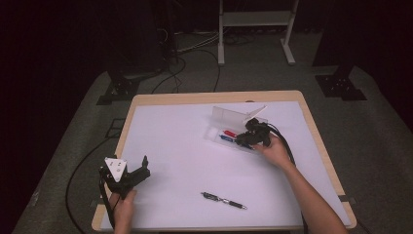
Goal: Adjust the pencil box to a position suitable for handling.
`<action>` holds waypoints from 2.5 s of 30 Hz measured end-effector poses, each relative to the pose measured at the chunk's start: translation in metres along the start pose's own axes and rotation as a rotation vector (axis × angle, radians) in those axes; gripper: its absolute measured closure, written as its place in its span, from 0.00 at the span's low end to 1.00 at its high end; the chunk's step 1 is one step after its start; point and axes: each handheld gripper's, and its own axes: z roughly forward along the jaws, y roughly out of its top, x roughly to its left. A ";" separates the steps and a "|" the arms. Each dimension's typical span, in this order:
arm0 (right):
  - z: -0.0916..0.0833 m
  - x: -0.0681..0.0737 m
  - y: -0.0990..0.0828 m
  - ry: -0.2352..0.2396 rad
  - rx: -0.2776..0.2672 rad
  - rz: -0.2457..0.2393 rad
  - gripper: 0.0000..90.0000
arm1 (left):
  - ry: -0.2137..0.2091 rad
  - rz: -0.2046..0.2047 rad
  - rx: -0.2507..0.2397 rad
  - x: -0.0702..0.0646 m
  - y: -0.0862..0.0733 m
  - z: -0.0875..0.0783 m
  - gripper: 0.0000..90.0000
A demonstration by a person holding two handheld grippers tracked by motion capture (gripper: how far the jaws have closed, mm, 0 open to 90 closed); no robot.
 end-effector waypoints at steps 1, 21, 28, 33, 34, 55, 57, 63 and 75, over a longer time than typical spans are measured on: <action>-0.001 0.000 0.000 0.002 -0.003 0.008 0.79 | 0.001 0.001 -0.001 0.000 0.000 0.000 0.00; -0.036 0.053 -0.009 0.080 -0.086 -0.032 0.63 | 0.009 -0.002 0.005 0.001 0.000 -0.001 0.00; -0.040 0.072 -0.013 0.104 -0.095 -0.045 0.57 | 0.003 -0.004 0.001 -0.001 0.000 -0.002 0.00; -0.045 0.084 -0.013 0.116 -0.114 -0.049 0.54 | 0.005 -0.007 0.003 0.000 0.000 -0.002 0.00; -0.045 0.086 -0.014 0.121 -0.114 -0.056 0.53 | 0.005 -0.007 0.003 0.000 0.000 -0.002 0.00; -0.039 0.139 -0.037 0.142 -0.095 -0.123 0.48 | 0.006 -0.003 0.003 0.000 0.000 -0.003 0.00; -0.037 0.143 -0.039 0.149 -0.095 -0.125 0.48 | 0.008 -0.001 0.002 -0.001 0.000 -0.003 0.00; -0.030 0.157 -0.042 0.159 -0.080 -0.133 0.48 | 0.007 -0.002 0.002 -0.001 0.000 -0.003 0.00; -0.015 0.176 -0.051 0.182 -0.058 -0.143 0.55 | 0.010 -0.008 -0.001 0.001 0.000 -0.003 0.00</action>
